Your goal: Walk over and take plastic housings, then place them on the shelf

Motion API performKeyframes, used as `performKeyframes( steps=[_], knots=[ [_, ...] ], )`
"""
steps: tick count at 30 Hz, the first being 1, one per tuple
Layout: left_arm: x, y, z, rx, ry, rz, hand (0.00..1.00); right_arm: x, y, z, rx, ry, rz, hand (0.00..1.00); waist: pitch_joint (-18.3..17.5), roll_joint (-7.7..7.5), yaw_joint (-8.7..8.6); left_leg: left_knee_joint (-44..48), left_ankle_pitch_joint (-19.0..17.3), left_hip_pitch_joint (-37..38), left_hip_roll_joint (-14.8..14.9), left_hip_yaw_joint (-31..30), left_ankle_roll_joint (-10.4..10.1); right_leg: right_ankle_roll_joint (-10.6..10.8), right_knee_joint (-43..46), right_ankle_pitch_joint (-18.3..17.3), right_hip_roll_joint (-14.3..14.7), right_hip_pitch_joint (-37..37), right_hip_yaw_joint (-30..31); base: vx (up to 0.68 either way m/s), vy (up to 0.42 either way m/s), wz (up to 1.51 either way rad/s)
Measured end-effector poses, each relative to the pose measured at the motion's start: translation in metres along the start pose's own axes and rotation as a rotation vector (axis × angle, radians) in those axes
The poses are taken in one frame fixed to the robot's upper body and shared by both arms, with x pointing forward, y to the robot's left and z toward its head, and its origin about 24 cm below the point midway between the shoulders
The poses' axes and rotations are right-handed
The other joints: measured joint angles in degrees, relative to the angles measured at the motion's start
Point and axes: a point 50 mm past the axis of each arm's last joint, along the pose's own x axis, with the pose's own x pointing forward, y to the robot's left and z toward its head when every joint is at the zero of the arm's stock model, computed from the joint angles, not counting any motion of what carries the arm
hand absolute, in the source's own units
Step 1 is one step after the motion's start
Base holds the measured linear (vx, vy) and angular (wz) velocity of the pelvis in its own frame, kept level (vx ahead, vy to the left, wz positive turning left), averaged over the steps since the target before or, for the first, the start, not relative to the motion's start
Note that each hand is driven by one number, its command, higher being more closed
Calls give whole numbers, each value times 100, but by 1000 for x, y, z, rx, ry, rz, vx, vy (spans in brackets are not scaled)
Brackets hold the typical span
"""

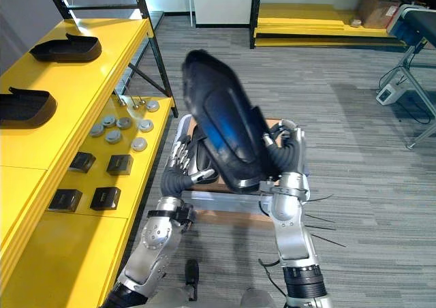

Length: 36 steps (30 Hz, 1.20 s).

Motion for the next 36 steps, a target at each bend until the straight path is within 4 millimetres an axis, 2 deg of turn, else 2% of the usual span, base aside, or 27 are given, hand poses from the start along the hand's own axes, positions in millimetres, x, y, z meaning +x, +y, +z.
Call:
performKeyframes(
  steps=[5,6,11,18,19,23,29,32,35,36],
  knots=[
    [3,0,-1,4,8,61,0,-5,9,5,22,-12,14,100,-28,-2,-5,-1,1,87,15,74,0,-11,-4,7,11,9,63,-31,-5,-7],
    [3,0,-3,-8,22,72,100,-7,11,5,24,-10,17,100,-35,-3,-6,-2,0,87,23,76,-1,-14,-4,9,19,4,70,-42,-8,-4],
    [5,3,-15,-33,96,97,100,-19,19,4,47,5,75,100,-164,-3,-5,-2,-1,87,79,101,-1,-24,-30,45,43,-14,129,-11,-10,-5],
    [3,1,-19,-100,143,104,100,-19,16,10,38,-40,88,100,-261,-3,-13,-2,0,107,93,117,-1,-41,-63,86,87,-6,167,-4,-7,-3],
    [3,2,-20,-109,149,112,100,-20,17,10,36,-51,99,0,-310,-4,-15,-2,0,107,94,120,-1,-41,-68,86,88,-5,168,0,0,0],
    [4,4,-19,-103,145,126,100,-22,19,15,56,-88,122,0,-380,-6,-15,-2,0,108,97,124,-1,-42,-72,87,92,-2,169,0,0,0],
    [6,12,-18,-19,123,121,100,-20,15,11,103,-104,259,0,-414,-18,2,-2,2,112,96,128,-1,-41,-82,111,94,12,171,0,0,0],
    [8,16,-15,68,84,100,100,-14,4,11,155,-120,367,0,-415,-18,32,-2,8,124,96,127,2,-40,-93,132,99,55,170,0,0,0],
    [10,18,-12,140,56,71,100,-5,-14,25,220,-187,403,0,-416,-16,75,-2,14,150,101,119,0,-43,-96,136,109,104,167,0,0,0],
    [9,17,-12,146,56,61,100,-1,-24,36,259,-249,380,0,-419,-11,86,-2,14,150,104,110,0,-43,-97,135,113,102,164,0,0,0]
  ],
)
